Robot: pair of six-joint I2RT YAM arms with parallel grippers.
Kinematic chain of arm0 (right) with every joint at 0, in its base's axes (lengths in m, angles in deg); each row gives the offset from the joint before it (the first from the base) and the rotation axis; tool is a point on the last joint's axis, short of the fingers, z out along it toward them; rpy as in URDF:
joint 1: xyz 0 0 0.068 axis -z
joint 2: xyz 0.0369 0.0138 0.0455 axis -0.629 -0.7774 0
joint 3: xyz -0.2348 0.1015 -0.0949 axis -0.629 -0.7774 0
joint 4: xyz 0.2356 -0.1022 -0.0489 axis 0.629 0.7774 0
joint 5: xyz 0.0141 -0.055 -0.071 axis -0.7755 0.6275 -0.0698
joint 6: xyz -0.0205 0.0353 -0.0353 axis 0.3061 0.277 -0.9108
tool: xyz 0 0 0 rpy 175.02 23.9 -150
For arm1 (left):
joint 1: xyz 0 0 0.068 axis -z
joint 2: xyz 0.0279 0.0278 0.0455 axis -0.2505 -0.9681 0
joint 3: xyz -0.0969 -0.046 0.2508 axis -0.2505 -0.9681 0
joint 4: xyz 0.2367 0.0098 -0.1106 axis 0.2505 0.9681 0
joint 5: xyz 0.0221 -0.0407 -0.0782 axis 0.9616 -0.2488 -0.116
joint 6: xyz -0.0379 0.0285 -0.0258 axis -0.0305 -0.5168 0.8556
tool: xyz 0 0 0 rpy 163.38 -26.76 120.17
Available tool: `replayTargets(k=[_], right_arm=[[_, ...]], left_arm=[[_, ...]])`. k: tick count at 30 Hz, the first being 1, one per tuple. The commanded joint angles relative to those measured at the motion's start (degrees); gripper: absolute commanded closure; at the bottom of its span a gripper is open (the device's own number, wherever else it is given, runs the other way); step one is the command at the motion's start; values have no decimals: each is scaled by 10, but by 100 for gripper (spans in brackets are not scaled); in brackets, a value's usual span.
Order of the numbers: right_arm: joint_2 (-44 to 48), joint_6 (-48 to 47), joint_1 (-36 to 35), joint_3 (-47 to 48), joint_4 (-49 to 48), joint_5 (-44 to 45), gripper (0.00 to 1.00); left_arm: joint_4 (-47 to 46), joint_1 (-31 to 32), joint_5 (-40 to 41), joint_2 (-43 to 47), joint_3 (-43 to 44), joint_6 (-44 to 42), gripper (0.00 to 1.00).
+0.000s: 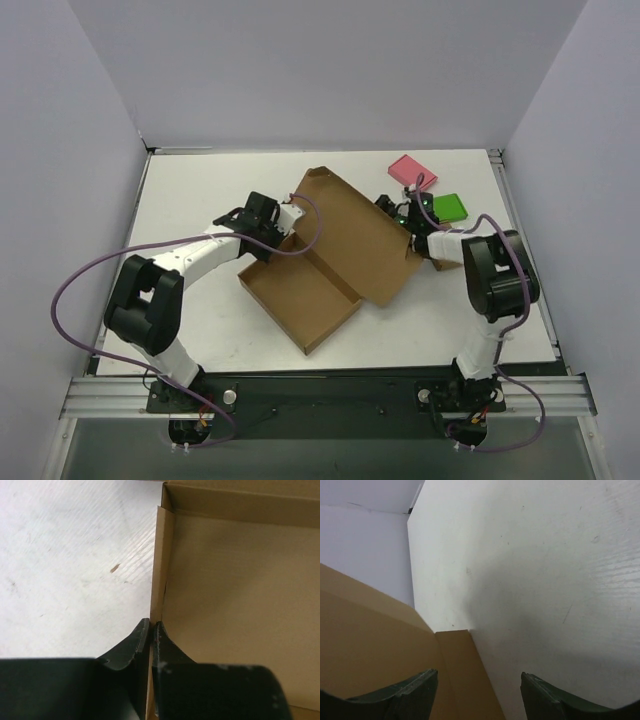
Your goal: Fold the paper box
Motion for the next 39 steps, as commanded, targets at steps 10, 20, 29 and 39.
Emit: replayTargets(k=[10, 20, 29, 39], right_arm=[[201, -106, 123, 22, 157, -56, 26], [91, -70, 113, -14, -23, -102, 47], [4, -18, 85, -26, -151, -127, 59], [-106, 144, -33, -11, -350, -146, 59]], left_arm=[[11, 22, -76, -29, -13, 24, 100], [12, 27, -77, -28, -15, 23, 100], [11, 27, -76, -24, -17, 24, 100], [12, 29, -81, -29, -13, 26, 100]])
